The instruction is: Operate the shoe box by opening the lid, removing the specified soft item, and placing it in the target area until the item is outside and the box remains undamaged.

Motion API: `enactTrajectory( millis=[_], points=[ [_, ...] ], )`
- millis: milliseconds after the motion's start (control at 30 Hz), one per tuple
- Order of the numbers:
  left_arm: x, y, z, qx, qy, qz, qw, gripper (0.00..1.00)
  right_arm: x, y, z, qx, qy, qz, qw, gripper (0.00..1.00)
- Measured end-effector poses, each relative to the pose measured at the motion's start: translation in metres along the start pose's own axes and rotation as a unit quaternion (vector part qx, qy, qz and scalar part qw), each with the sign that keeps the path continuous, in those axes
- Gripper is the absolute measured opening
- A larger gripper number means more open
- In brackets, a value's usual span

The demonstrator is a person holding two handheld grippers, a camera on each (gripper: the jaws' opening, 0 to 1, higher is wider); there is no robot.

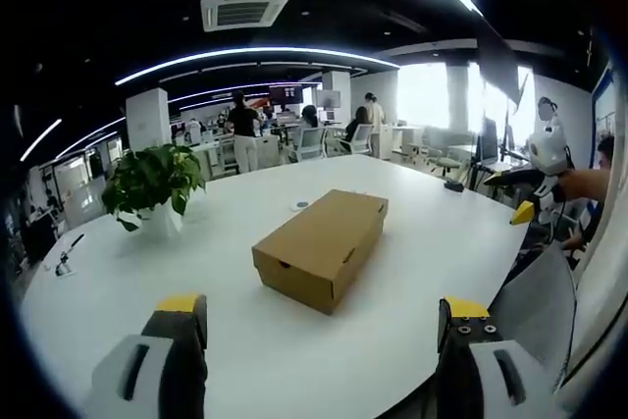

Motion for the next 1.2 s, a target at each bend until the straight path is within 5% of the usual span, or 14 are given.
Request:
enactTrajectory(
  millis=[1200],
  points=[
    [-0.0042, -0.002, -0.006, 0.004, 0.0, 0.007, 1.0, 1.0, -0.0065, -0.0026, 0.0012, 0.003, 0.022, 0.014, 0.9997, 0.96]
  ],
)
Point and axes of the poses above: the point that each gripper's makers call its tool centre point, and the gripper's own axes: x roughly backward along the fingers, z roughly to its left, y roughly out of its top, the point moved 5 cm from there along x, roughly backward along the fingers, and after that the axes turned 6 degrees about -z, right-handed, at the moved point
